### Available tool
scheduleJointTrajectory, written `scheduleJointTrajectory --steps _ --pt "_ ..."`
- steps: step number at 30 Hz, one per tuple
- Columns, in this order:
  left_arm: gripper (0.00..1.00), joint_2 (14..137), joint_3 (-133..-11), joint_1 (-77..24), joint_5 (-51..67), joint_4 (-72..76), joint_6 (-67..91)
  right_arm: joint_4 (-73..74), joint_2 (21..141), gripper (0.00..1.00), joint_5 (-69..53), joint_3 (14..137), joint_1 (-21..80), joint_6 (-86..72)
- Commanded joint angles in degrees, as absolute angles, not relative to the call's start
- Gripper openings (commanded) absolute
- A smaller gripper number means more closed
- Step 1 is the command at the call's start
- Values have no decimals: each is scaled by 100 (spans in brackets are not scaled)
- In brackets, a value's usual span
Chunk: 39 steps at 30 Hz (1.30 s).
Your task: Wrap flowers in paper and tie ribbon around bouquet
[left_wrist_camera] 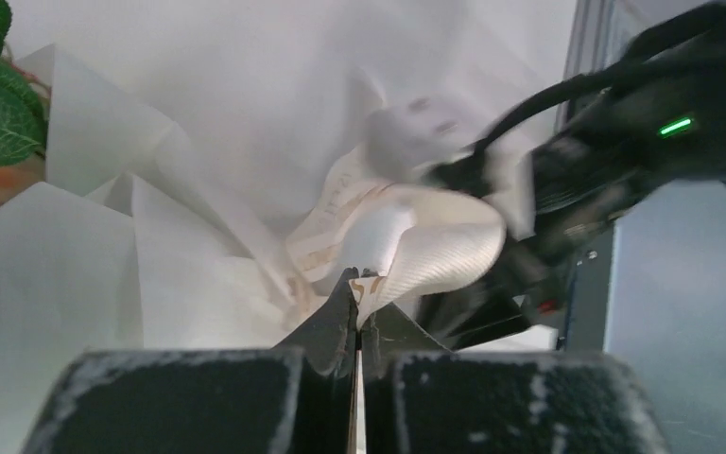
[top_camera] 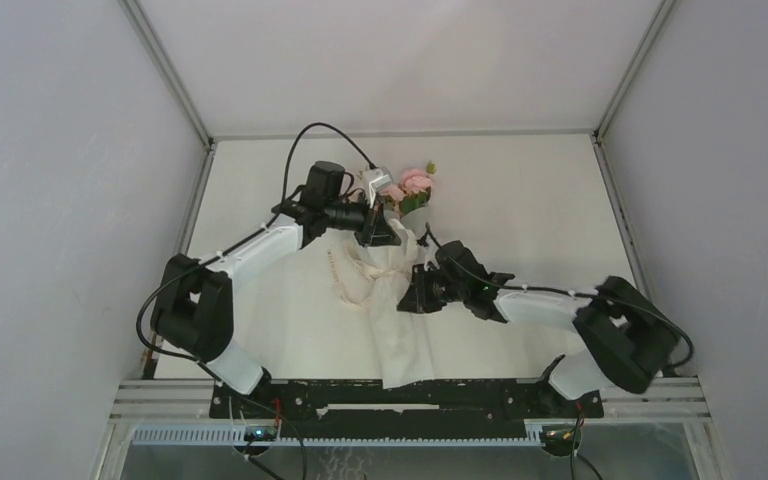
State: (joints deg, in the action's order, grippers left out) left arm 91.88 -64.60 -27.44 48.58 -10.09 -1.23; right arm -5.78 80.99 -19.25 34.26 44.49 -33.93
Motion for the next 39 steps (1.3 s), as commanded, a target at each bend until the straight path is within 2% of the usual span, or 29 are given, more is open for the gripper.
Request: scheduleJointTrajectory --steps 1,7,12,14,19,22,25,30,39 --pt "0 9064 -7465 -2725 5450 -1082 304 -1472 9195 20 -2161 3529 4375 -3809" --pt "0 8957 -7835 -2724 5941 -1337 615 -1820 9897 17 -2330 3585 4360 -4079" --pt "0 8974 -7579 -2696 5588 -1565 103 -1691 9545 19 -2303 3594 4395 -3888" --pt "0 9061 -7413 -2657 5439 -1567 -77 -1457 9116 23 -2313 3633 4466 -3634" --pt "0 9462 -7339 -2544 4824 -1811 -689 -865 7425 43 -2629 3785 4575 -2689" --pt "0 9699 -7483 -2536 4802 -2120 -936 -577 6460 54 -2530 3788 4190 -2353" --pt "0 9763 -7473 -2532 4824 -2137 -996 -548 5995 62 -2197 3788 3551 -2166" --pt "0 9695 -7427 -2532 4815 -2145 -1110 -1227 6473 68 -2198 3961 2758 -1797" --pt "0 9781 -7431 -2531 4842 -2275 -1183 -1452 8390 69 -2711 5075 2574 -1150"
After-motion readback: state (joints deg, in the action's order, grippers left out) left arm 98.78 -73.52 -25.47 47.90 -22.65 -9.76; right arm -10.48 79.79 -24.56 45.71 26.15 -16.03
